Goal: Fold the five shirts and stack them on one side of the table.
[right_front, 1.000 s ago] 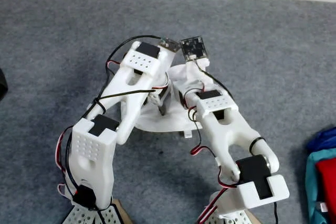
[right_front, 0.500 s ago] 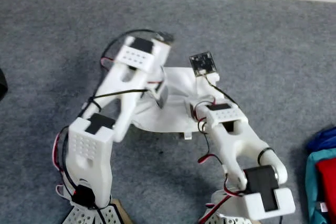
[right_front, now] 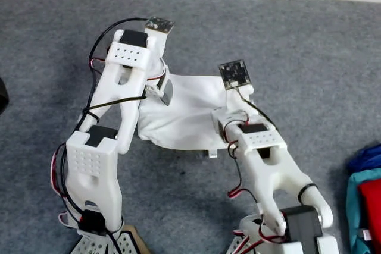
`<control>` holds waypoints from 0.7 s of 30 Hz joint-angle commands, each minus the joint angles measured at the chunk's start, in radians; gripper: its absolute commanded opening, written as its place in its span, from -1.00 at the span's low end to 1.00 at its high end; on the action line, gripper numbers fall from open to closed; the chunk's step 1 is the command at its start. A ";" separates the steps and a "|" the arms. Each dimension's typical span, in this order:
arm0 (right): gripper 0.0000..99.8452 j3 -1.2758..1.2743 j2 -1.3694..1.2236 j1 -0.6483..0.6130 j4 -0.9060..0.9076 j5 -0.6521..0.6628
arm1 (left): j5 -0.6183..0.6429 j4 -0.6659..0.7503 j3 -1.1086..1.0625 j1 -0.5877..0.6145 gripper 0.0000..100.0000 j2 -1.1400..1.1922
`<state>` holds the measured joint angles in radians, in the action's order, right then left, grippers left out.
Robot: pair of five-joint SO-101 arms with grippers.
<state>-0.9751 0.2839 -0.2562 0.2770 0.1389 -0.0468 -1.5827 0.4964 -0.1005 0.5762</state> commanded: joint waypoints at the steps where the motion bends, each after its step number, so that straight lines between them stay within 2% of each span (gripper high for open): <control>1: -0.98 -0.012 0.084 0.008 -0.016 0.002 | 0.005 0.000 -0.001 0.010 -0.50 0.002; 7: -0.97 -0.061 0.222 0.031 -0.010 -0.055 | 0.005 0.002 0.015 0.070 -0.50 0.076; 13: -0.55 -0.062 0.213 0.059 0.031 -0.137 | 0.005 -0.006 0.073 0.096 -0.50 0.114; 21: -0.52 0.064 0.056 -0.016 0.176 -0.175 | 0.005 -0.006 0.073 0.090 -0.50 0.117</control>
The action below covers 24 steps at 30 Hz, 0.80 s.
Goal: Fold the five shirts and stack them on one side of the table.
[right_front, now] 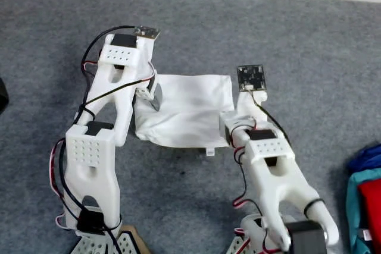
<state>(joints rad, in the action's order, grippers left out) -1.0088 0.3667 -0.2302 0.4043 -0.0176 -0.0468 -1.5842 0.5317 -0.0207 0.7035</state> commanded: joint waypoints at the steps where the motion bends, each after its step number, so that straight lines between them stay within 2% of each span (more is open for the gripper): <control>1: -0.52 0.119 -0.045 -0.053 0.061 -0.025 | 0.005 -0.005 0.038 0.010 -0.50 -0.008; 12: -0.52 0.328 -0.338 -0.053 0.079 -0.017 | 0.005 -0.005 0.033 0.008 -0.50 -0.008; 24: -0.57 0.628 -0.573 -0.096 0.300 0.012 | 0.005 -0.005 0.035 0.008 -0.50 -0.008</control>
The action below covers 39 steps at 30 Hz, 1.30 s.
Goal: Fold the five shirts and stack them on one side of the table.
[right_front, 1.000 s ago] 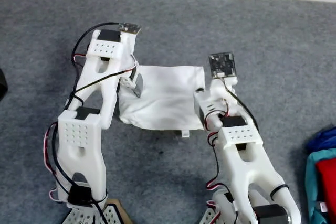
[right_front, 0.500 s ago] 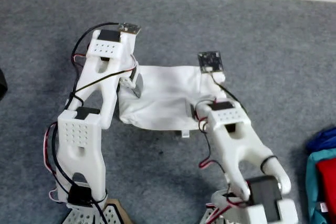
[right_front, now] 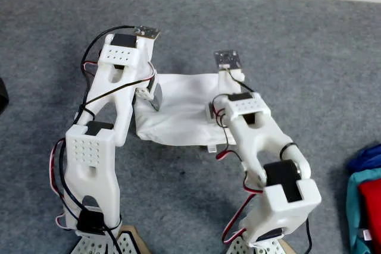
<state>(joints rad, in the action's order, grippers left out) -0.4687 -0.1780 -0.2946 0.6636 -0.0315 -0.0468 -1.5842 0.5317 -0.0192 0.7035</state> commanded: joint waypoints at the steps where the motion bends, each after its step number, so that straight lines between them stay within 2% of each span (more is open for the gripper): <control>1: -0.63 0.105 -0.042 -0.033 0.056 0.043 | 0.005 -0.005 0.035 0.007 -0.50 -0.008; 6: -1.00 0.145 -0.076 -0.050 0.076 0.061 | 0.005 -0.005 0.035 0.008 -0.50 -0.008; 12: -0.98 0.125 -0.067 -0.076 0.082 0.124 | 0.005 -0.005 0.036 0.008 -0.50 -0.012; 18: -0.98 0.064 0.038 -0.058 0.085 0.078 | 0.005 -0.003 0.051 0.019 -0.50 -0.019; 21: -0.98 0.019 0.107 -0.047 0.081 0.068 | 0.011 -0.011 0.139 0.090 -0.50 -0.019; 26: -0.98 -0.076 0.199 -0.024 0.013 0.066 | 0.178 -0.021 0.254 0.234 -0.50 -0.013; 30: -0.98 -0.108 0.317 0.041 0.018 0.066 | 0.269 -0.015 0.251 0.249 -0.50 -0.005; 39: -0.98 -0.153 0.576 0.257 0.039 0.066 | 0.281 -0.014 0.257 0.171 -0.50 0.090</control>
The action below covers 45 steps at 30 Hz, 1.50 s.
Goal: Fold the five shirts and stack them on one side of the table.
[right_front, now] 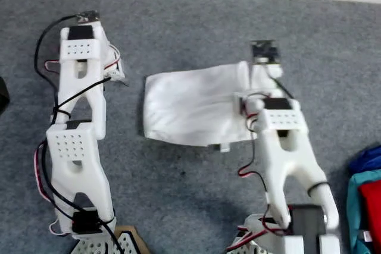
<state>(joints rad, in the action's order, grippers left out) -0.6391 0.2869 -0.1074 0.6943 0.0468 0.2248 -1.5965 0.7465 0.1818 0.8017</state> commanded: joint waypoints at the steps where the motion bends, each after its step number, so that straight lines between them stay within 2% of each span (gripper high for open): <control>1: -0.98 0.024 0.127 0.085 0.028 -0.012 | 0.009 -0.002 0.042 -0.030 -0.50 -0.008; 4: -0.98 0.022 0.166 0.113 0.071 -0.012 | 0.009 0.000 0.042 -0.030 -0.50 -0.007; 18: -0.98 -0.099 0.001 -0.157 -0.081 -0.012 | 0.009 -0.009 0.045 -0.041 -0.50 -0.010; 21: -0.98 -0.105 -0.008 -0.189 -0.110 -0.012 | 0.009 -0.048 0.107 -0.042 -0.50 -0.010; 25: -0.96 -0.110 -0.008 -0.150 -0.120 -0.005 | 0.009 -0.153 0.246 -0.102 -0.50 -0.008; 32: -0.52 -0.139 -0.002 -0.076 -0.119 -0.005 | 0.009 -0.167 0.266 -0.252 -0.50 -0.010; 37: -0.50 -0.148 0.001 -0.030 -0.124 -0.015 | 0.008 -0.167 0.257 -0.354 -0.50 -0.005; 40: -0.50 -0.148 0.001 -0.002 -0.125 -0.084 | 0.005 -0.167 0.206 -0.406 -0.50 -0.010; 45: -0.50 -0.147 0.001 -0.002 -0.127 -0.094 | 0.008 -0.167 0.199 -0.464 -0.50 -0.008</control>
<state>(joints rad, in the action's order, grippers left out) -0.7940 0.2731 -0.1197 0.5823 -0.0315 0.2248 -1.7545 0.9429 -0.2447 0.8124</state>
